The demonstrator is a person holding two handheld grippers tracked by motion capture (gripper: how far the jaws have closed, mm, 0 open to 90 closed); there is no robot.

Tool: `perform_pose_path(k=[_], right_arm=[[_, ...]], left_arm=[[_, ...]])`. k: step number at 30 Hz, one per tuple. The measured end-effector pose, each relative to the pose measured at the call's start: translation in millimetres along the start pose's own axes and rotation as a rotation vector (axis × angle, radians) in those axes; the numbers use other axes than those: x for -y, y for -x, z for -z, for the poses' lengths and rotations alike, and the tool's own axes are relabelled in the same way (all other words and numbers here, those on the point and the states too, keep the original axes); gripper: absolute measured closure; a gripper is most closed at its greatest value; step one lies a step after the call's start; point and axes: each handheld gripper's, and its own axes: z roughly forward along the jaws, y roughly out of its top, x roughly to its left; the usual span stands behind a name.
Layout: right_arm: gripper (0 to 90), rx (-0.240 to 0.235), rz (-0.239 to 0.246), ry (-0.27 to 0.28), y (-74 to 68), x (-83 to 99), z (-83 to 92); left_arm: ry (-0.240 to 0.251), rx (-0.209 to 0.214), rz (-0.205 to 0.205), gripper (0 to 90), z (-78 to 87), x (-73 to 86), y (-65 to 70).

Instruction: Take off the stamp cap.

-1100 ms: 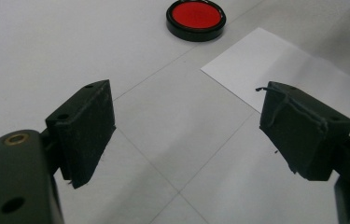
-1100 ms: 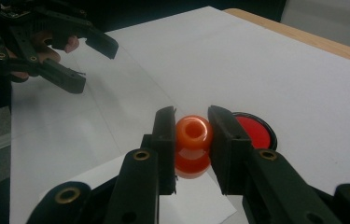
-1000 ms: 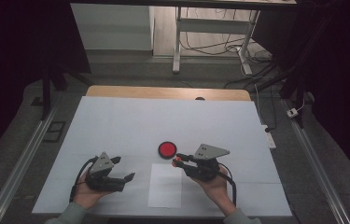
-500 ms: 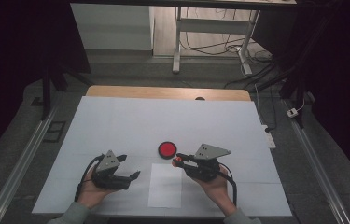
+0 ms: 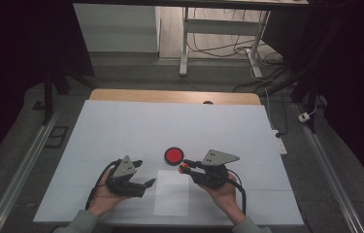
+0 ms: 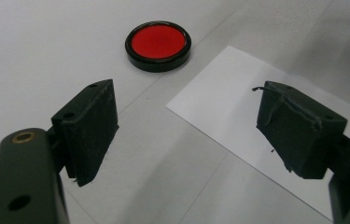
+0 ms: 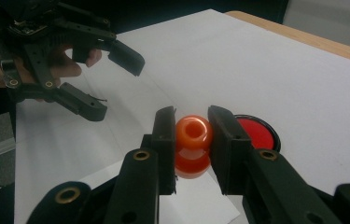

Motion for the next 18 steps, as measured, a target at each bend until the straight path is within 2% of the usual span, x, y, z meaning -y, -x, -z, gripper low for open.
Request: perform_pose_path(k=[9,15,18], right_arm=[[72.0,-0.002,-0.005,0.007,-1.6,-3.4,-2.4],[72.0,0.001,-0.008,0.019,-2.4,-7.4,-0.4],[72.0,0.004,-0.009,0.024,-2.7,-7.4,0.3]], left_arm=[[0.000,0.011,-0.004,20.3,-3.8,-4.4,0.4],[0.010,0.026,0.013,20.3,-6.7,-8.6,1.9],[0.008,0.034,0.005,20.3,-9.5,-11.6,3.2]])
